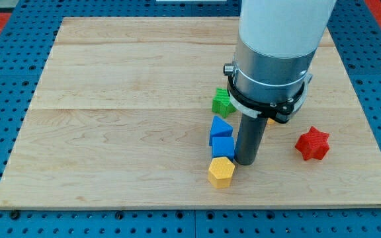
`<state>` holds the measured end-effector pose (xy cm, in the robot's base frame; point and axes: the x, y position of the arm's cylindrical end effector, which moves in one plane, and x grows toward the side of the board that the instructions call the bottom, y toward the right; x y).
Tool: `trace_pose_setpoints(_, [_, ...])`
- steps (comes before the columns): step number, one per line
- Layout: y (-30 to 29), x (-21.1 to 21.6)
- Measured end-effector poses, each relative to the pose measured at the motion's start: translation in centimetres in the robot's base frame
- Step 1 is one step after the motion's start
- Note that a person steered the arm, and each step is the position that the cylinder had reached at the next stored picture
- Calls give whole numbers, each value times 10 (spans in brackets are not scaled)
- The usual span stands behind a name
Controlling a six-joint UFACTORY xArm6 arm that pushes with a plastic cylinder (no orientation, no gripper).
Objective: Push yellow heart above blue triangle
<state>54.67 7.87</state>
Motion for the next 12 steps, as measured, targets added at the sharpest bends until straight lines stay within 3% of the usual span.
trace_pose_setpoints(1, [-3, 0])
trace_pose_setpoints(3, [68, -24])
trace_pose_setpoints(4, [112, -56])
trace_pose_setpoints(5, [120, -81])
trace_pose_setpoints(10, [2, -96])
trace_pose_setpoints(11, [31, -117])
trace_pose_setpoints(12, [8, -132])
